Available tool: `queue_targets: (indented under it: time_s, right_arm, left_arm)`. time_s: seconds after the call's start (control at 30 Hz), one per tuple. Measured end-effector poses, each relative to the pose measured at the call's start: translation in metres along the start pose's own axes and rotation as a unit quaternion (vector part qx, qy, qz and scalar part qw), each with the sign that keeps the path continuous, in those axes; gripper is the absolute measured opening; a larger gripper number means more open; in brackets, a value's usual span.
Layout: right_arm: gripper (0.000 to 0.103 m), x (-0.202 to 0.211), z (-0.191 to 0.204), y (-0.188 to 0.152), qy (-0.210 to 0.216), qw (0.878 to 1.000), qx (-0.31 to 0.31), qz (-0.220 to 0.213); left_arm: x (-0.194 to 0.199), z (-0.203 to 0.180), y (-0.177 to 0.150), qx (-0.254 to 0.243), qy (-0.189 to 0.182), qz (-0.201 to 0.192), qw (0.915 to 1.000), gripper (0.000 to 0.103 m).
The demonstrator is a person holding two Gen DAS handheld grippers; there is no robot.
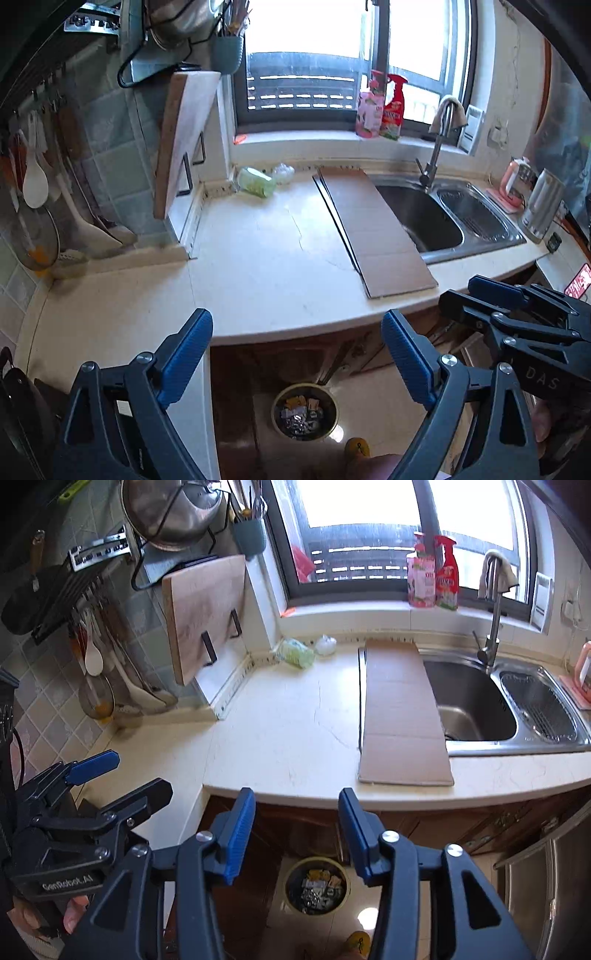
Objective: Collect trash
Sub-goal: 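Raise both tools back up to the counter corner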
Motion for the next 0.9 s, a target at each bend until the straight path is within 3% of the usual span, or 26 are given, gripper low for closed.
queue_targets:
  time_s: [0.3,0.5,0.9]
  right_arm:
    - [0.054,-0.022,0.002,0.052,0.009,1.0,0.009,-0.02]
    - [0.06,-0.064,-0.01,0.117,0.03,0.999,0.009,-0.023]
    - [0.061,-0.199,-0.038,0.263,0.064,0.997,0.025,0.034]
  left_arm:
    - [-0.029,0.018,0.048,-0.001,0.019,-0.011,0.9998,0.092]
    - [-0.072,0.026,0.098,0.004,0.035,-0.011,0.9993,0.092]
    - [-0.226,0.058,0.227,0.053,0.056,0.045,0.996,0.092]
Point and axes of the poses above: each gripper's, at about its wrist camera, not at the fingertips, and x roughly against the way its jaws point, z to its left, y to its top, the point moved 1 cm from there along -x, roughly the way its jaws point, and after that the axes turned 13 degrees about -x, right-handed, at the moved point
